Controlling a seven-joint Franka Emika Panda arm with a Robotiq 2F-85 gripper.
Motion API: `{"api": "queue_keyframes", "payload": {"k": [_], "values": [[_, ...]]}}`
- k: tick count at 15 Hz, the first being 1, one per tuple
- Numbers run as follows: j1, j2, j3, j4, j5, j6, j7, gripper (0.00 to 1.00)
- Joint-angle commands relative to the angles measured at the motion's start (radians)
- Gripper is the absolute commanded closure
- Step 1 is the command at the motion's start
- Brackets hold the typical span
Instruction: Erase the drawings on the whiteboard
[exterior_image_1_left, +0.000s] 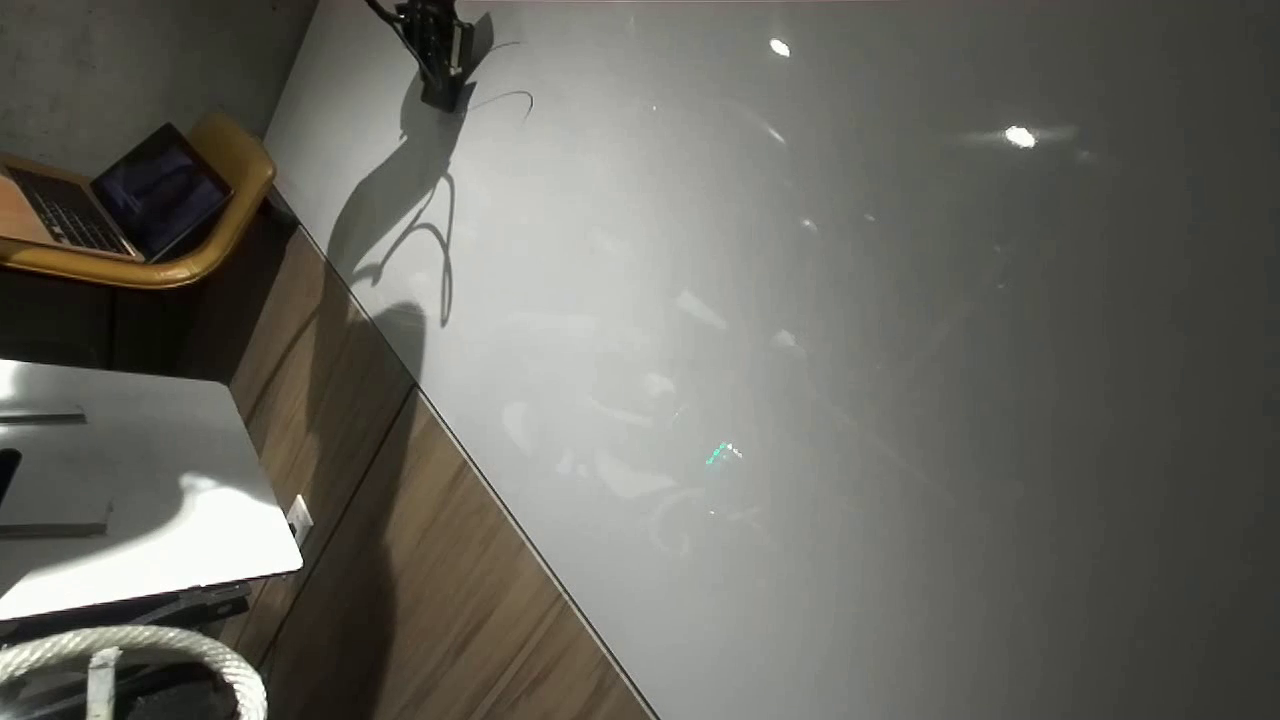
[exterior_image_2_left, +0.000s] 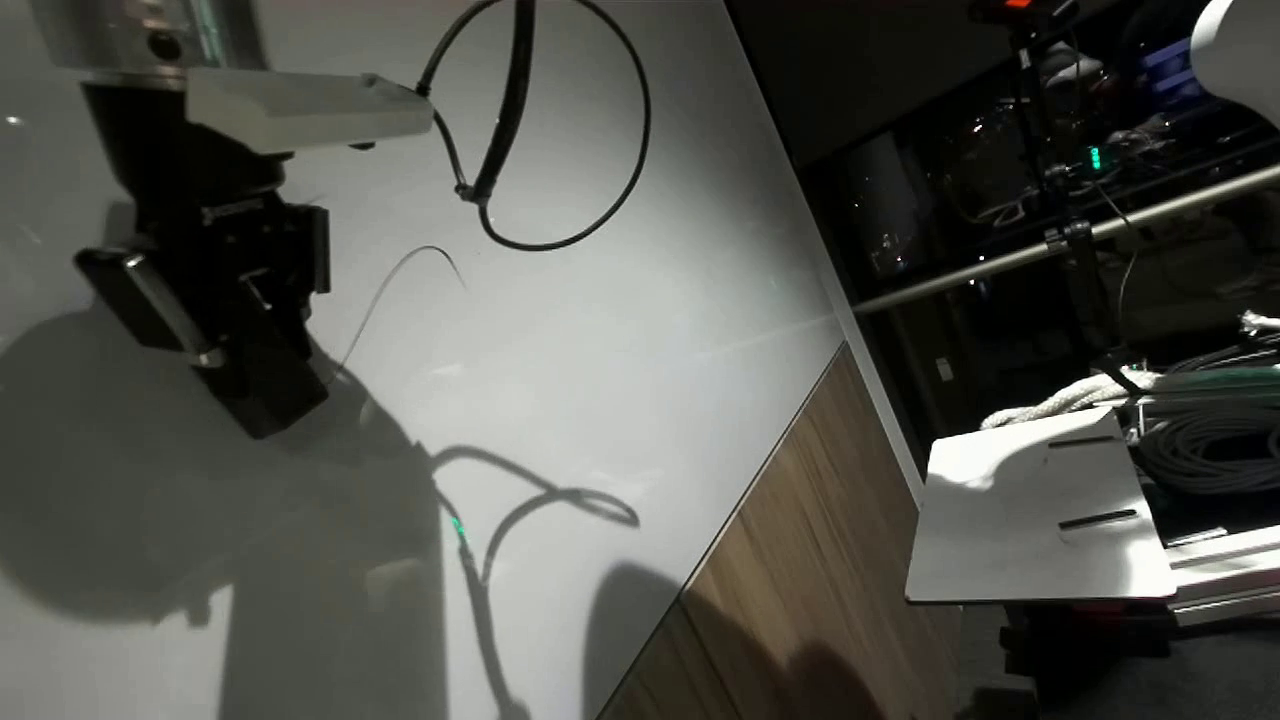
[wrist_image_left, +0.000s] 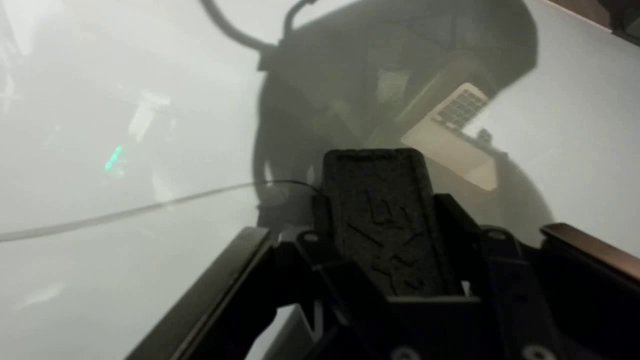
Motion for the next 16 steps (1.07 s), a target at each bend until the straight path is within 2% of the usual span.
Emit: {"api": "queue_keyframes", "payload": {"k": [1, 5, 6, 8, 11, 16], "values": [[0.104, 0.171, -0.055, 0.231, -0.034, -0.041, -0.018, 0.71], [0.133, 0.208, -0.141, 0.331, -0.001, -0.144, -0.077, 0.71], [0.102, 0.187, -0.117, 0.32, -0.016, -0.182, -0.078, 0.71], [0.088, 0.15, -0.128, 0.307, -0.02, -0.24, -0.082, 0.71], [0.038, 0.05, -0.13, 0.229, -0.017, -0.282, -0.077, 0.71], [-0.054, -0.135, -0.142, 0.015, -0.007, -0.27, -0.022, 0.71]]}}
